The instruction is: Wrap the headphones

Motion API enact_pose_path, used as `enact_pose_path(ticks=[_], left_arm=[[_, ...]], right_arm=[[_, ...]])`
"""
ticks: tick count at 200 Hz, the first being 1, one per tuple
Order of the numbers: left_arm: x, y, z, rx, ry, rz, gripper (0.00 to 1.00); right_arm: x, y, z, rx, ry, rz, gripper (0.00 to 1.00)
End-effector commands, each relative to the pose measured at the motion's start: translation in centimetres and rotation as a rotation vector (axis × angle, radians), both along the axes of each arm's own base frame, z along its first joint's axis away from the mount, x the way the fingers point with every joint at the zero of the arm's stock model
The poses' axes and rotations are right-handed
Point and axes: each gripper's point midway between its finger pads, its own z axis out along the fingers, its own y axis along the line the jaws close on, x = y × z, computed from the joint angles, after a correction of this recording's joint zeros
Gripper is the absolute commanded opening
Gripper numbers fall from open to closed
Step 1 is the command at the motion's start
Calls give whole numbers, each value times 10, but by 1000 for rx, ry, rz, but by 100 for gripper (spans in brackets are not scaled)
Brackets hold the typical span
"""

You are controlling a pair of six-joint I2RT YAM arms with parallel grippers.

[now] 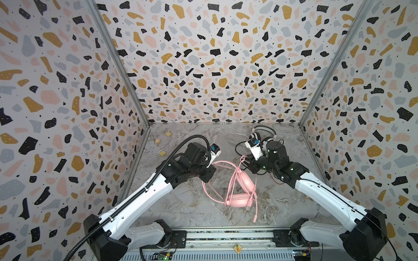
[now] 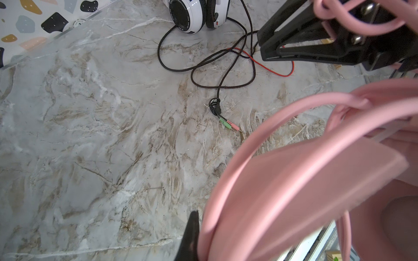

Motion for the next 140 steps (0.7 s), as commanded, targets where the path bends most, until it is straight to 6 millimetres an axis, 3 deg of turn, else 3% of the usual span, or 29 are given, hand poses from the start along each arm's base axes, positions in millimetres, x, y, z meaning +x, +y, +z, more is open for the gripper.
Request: enact_pose_path(ticks=[1,65,89,119,140], left_arm=[[1,-12,53,-185,-61,-48,0],[0,-14,83,-331,-46,-82,0],[-4,-25,100,-442,-33,-136,0],[15,-16,103,-401,-78,-47,0],[24,-11,110,-398,-93,8,0]], right_arm=[[9,-7,9,63,-17,-39,11],[13,1,-12,124,37,-7,8],[13,7,-25,170,61,23,16],[14,18,-33,206,100,66,16],[13,17,-37,227,102,60,11]])
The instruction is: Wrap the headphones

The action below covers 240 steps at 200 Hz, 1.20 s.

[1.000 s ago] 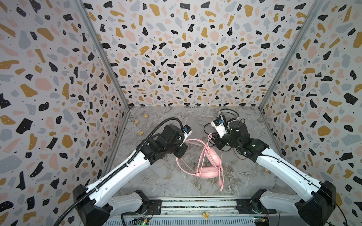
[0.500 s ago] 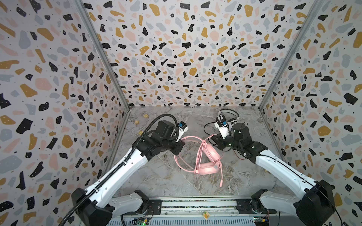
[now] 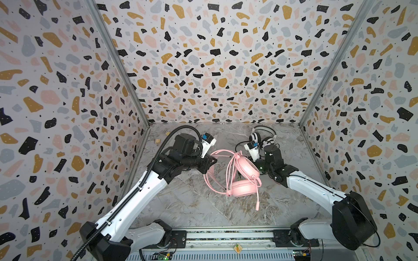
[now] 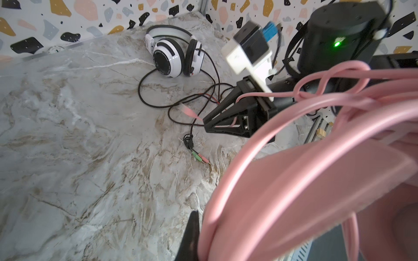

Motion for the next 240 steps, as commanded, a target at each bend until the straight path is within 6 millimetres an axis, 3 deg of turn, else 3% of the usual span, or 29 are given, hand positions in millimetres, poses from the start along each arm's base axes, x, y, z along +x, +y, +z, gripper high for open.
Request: enact_pose_path(ticks=[1,42,99,173,240], left_arm=[[12,-4,57,-132,-112,37,0],[22,-1,79,-178,-150,92,0],[25,-2,96,-199,-147,104,0],[25,-1,114,-201,-144,113,0],[27,1,129,-202,-158,132,0]], right_arm=[[-1,3,17,77,-31,9,10],[-11,9,5,115,-1,35,7],[-23,9,-2,148,-15,66,12],[-20,15,7,228,-82,115,30],[-14,22,22,285,-156,152,52]])
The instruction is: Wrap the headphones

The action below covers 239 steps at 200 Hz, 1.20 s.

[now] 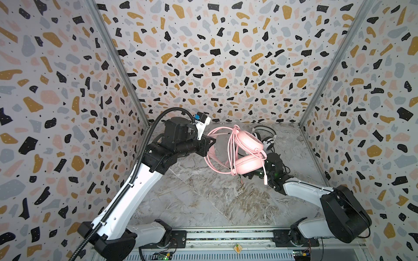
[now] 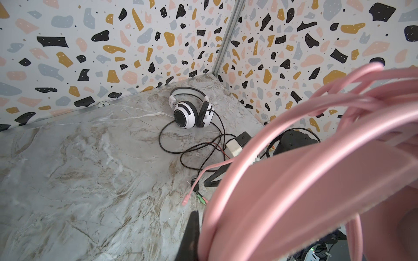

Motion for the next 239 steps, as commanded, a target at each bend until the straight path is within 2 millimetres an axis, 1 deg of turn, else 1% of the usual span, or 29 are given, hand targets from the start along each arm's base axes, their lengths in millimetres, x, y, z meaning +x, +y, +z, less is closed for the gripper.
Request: enact_pose_path(ticks=[1,30,40,46,56,64,71,87,109,123,137,150,163,181,191,199,223,239], left_arm=[[0,-1,39,-91,-69,3,0],[-1,-3,44,-103,-66,-4,0],[0,-2,45,-101,-66,1,0],[0,-2,45,-99,-65,2,0],[0,-1,47,-98,-68,6,0],[1,0,48,-97,-73,15,0],[2,2,49,-91,-80,28,0],[9,10,50,-67,-88,86,0],[22,21,46,-65,-80,183,0],[35,29,40,-70,-72,274,0],[45,37,35,-80,-66,350,0],[53,51,31,-78,-78,432,0],[62,72,29,-70,-101,543,0],[70,103,19,-56,-111,699,0],[73,115,12,-38,-116,762,0],[76,124,5,-22,-119,808,0],[83,141,-27,53,-100,911,0],[86,141,-52,85,-77,920,0]], right_arm=[[3,4,21,51,-78,22,52],[8,10,22,62,-87,47,54],[9,11,21,72,-90,50,52],[9,11,20,77,-86,52,47],[10,12,19,87,-79,55,30],[7,13,17,92,-67,66,22],[5,13,14,92,-60,72,18],[-2,9,7,81,-52,61,13],[-13,7,-3,41,-25,39,13],[-25,12,-7,-11,-32,35,12],[-38,18,-13,-76,-45,26,12],[-51,22,-16,-123,-47,26,12],[-67,23,-16,-160,-57,30,11],[-84,22,-14,-216,-82,20,11],[-92,22,-11,-260,-96,15,11],[-96,21,-6,-292,-116,6,11],[-105,14,12,-332,-161,-29,12],[-105,11,22,-360,-174,-38,11]])
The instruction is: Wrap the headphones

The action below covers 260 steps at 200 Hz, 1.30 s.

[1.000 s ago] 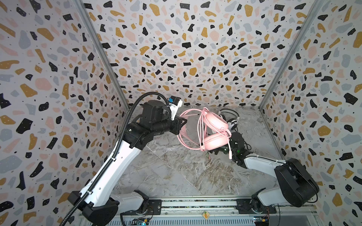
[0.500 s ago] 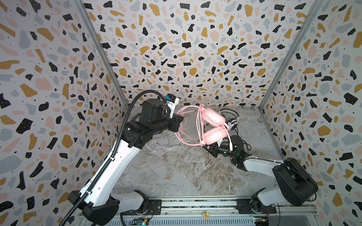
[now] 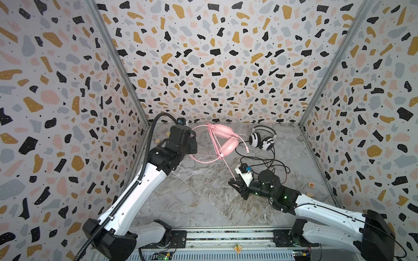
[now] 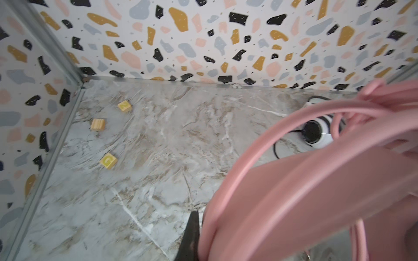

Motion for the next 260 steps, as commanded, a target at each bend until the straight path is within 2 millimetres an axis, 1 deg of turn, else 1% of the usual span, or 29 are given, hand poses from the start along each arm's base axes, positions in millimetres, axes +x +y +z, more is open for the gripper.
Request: enact_pose_path(ticks=[1,15,24,35,40,45,62,73,98,110,130,154,185,195,229,241,260], left_arm=[[21,21,34,-90,-205,175,0],[24,17,10,-62,-166,161,0],[23,13,-9,-36,-123,144,0],[18,7,-30,15,-68,122,0],[15,4,-39,41,-49,113,0],[12,2,-47,64,-33,106,0],[2,-7,-71,113,-5,72,0],[-4,-13,-81,127,7,46,0],[-12,-26,-98,136,25,-15,0],[-14,-33,-106,136,41,-45,0],[-18,-48,-122,131,82,-117,0],[-19,-57,-135,135,120,-154,0],[-26,-74,-150,104,149,-244,0],[-29,-78,-155,97,169,-276,0],[-47,-82,-172,80,203,-354,0],[-54,-82,-178,65,214,-377,0],[-64,-88,-184,29,236,-426,0]], right_arm=[[2,-18,-5,-146,-11,-67,12],[5,-18,9,-175,-33,-76,11],[10,-19,15,-197,-51,-96,12],[18,-20,21,-233,-73,-129,11],[22,-20,19,-265,-75,-138,12],[25,-19,22,-284,-76,-143,11],[28,-13,26,-327,-79,-129,11],[28,-8,29,-335,-85,-111,12],[32,6,31,-379,-89,-79,12],[31,14,31,-366,-89,-51,12],[24,31,30,-352,-69,14,12],[14,45,31,-315,-63,64,11],[14,49,42,-260,-71,68,11],[21,47,41,-257,-70,52,11],[53,29,20,-337,-78,-52,11],[57,27,11,-357,-83,-60,11],[58,33,-4,-388,-78,-31,11]])
